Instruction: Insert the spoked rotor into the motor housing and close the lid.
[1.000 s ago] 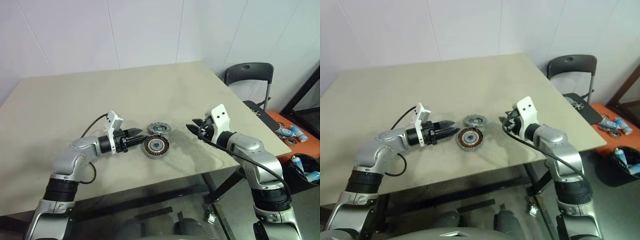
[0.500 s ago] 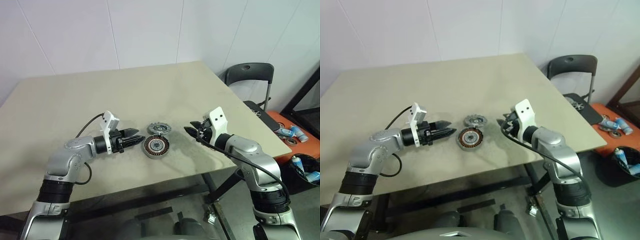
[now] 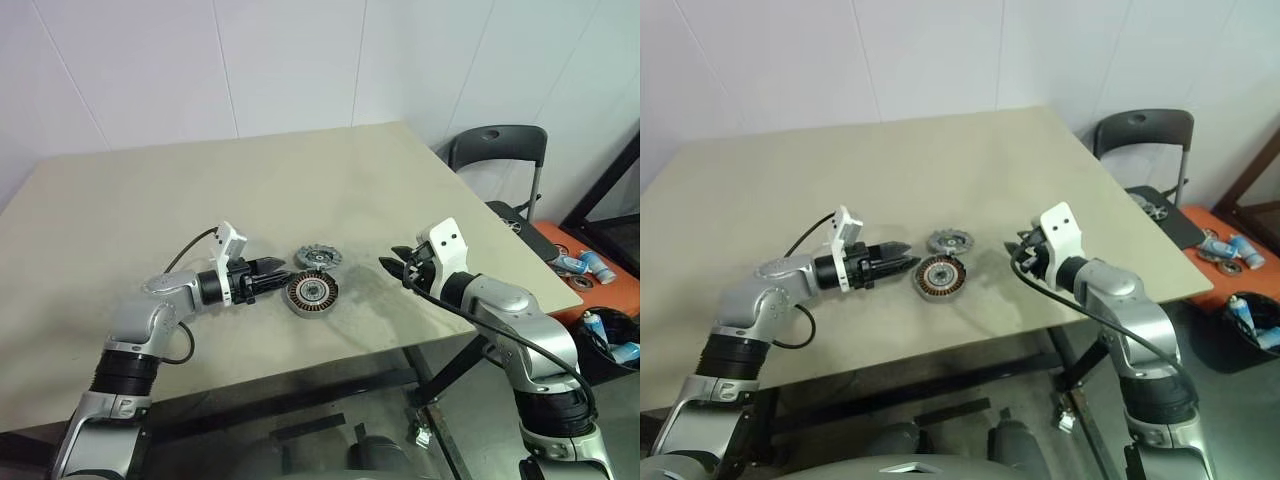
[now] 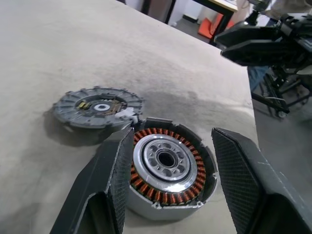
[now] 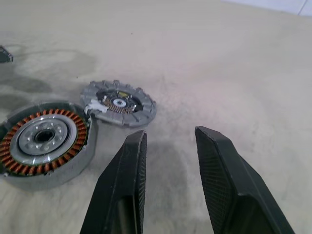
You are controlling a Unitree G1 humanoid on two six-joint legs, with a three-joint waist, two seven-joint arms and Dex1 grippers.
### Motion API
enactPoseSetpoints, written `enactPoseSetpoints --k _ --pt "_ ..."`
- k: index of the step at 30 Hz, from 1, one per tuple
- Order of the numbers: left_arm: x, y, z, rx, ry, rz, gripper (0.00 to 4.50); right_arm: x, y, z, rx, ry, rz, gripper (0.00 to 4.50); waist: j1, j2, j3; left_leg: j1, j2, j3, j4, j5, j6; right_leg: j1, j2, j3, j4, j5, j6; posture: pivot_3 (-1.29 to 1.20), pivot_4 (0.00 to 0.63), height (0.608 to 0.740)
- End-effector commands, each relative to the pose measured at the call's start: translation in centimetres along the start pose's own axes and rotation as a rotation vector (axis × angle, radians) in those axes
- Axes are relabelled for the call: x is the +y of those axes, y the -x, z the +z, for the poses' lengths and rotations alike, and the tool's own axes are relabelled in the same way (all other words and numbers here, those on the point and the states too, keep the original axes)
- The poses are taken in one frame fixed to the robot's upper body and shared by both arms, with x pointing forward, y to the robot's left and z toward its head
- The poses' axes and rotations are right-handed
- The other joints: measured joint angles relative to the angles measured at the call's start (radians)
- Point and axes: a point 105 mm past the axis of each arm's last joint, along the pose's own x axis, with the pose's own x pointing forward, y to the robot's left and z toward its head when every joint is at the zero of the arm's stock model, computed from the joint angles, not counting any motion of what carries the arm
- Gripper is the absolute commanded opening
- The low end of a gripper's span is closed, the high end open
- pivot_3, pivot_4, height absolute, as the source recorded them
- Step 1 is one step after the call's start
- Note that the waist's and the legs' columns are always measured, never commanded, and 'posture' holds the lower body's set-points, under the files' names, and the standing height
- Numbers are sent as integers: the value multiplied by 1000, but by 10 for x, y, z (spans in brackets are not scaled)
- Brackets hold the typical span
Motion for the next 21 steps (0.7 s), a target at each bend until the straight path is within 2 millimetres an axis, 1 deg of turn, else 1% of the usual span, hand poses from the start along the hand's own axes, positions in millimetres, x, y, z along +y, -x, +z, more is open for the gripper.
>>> enactPoseSetpoints --k 1,7,10,15,21 --pt "-2 -6 11 -25 -45 -24 2701 0 7 15 -46 35 -11 1635 -1 0 0 0 0 0 0 0 0 0 0 0 0 0 0 0 0 740" --pt "-4 -14 15 -45 -51 -48 2701 -3 10 14 -27 52 -10 1635 1 0 0 0 0 0 1 0 0 0 0 0 0 0 0 0 0 740" --pt "-4 -13 12 -45 -49 -48 2701 -4 8 18 -32 57 -2 1635 -1 0 0 0 0 0 1 0 0 0 0 0 0 0 0 0 0 740" --pt "-3 -11 10 -51 -46 -36 2701 -3 6 20 -30 67 13 1635 0 0 0 0 0 0 1 0 0 0 0 0 0 0 0 0 0 740" --pt "-3 -10 14 -67 -55 -27 2701 -3 1 26 -46 74 37 1635 1 0 0 0 0 0 1 0 0 0 0 0 0 0 0 0 0 740"
